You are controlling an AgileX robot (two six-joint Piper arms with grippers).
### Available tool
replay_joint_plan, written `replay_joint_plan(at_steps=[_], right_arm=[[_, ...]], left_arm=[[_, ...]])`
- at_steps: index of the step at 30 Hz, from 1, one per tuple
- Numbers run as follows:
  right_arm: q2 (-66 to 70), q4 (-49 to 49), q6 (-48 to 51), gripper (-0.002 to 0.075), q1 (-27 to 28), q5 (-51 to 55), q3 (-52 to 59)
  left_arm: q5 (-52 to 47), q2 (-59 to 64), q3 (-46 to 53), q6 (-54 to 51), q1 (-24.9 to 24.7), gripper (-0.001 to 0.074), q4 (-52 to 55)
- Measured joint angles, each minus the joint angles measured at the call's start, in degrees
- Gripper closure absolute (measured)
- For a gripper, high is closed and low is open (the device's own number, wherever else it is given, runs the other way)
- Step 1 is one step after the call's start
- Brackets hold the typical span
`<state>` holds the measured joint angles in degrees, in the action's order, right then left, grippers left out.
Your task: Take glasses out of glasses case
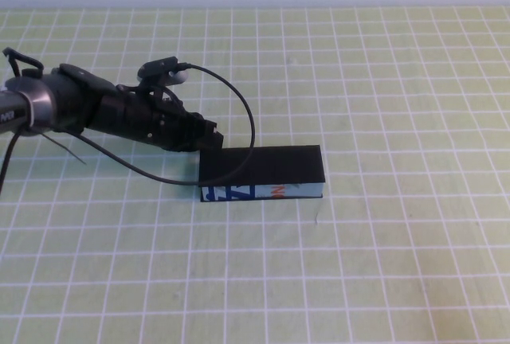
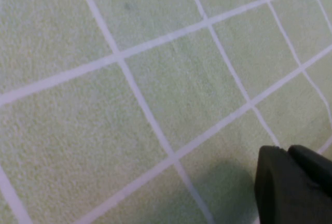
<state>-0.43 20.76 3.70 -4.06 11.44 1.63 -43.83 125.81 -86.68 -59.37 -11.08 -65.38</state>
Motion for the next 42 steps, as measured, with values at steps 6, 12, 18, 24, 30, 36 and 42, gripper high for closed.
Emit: replay_joint_plan(at_steps=[6, 12, 18, 24, 30, 36, 42], right_arm=[[0.0, 16.0, 0.0, 0.0743, 0.0, -9.3, 0.0], [0.1, 25.9, -0.1, 0.0743, 0.0, -8.8, -1.5], [14.2, 23.7, -0.1, 0.0743, 0.0, 9.8, -13.2], [35.8, 13.9, 6.0, 0.0743, 0.0, 26.8, -28.7], [55.0, 13.9, 18.1, 0.0743, -0.1, 31.9, -41.9], [72.5, 14.3, 24.2, 0.0743, -8.5, 32.9, -55.7], [86.7, 6.4, 23.8, 0.0743, -22.1, 32.9, -69.2]], left_arm=[[-0.1, 0.2, -0.1, 0.4, 0.0, 0.0739, 0.0], [-0.5, 0.2, -0.1, 0.4, -0.1, 0.0739, 0.0], [-1.3, 0.2, -0.1, 0.4, -0.1, 0.0739, 0.0], [-1.8, 0.2, -0.1, 0.4, -0.1, 0.0739, 0.0], [-2.0, 0.2, -0.1, 0.4, -0.1, 0.0739, 0.0], [-2.3, 0.2, -0.1, 0.5, 0.1, 0.0739, 0.0], [-2.6, 0.2, -0.1, 0.6, 1.0, 0.0739, 0.0]])
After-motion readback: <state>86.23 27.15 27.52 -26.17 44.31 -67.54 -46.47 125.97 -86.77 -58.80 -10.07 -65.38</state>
